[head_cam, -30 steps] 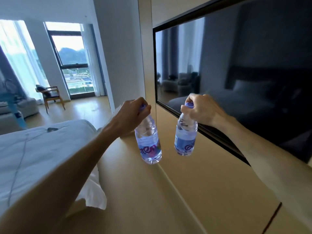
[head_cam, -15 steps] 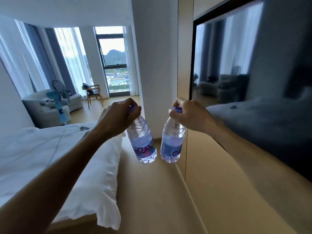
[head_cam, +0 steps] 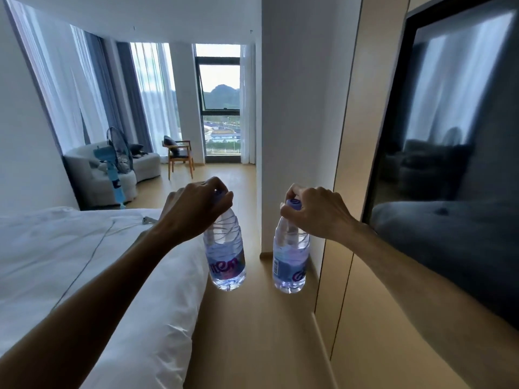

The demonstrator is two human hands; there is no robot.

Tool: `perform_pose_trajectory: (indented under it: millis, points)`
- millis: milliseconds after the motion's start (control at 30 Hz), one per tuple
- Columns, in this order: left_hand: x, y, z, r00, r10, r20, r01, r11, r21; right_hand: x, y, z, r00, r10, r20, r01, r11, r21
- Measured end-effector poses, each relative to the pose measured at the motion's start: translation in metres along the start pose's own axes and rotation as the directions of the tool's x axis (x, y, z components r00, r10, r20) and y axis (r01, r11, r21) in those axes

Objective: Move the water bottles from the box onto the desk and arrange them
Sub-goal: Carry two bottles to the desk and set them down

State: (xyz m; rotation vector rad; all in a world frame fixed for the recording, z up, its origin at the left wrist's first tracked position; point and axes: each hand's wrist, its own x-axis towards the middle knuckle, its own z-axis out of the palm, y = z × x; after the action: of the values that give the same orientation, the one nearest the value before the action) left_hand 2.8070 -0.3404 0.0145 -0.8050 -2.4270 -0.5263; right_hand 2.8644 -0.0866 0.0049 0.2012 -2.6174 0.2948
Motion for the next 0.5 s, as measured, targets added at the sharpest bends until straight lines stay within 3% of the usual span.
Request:
perform_pose_trajectory:
  millis: [500]
  points:
    - [0.212, -0.148, 0.13, 0.999, -0.011, 0.033, 0.008, 0.997, 0.073, 0.256, 0.098, 0.134, 0.999, -0.04, -0.013, 0.041, 0.996, 0.081]
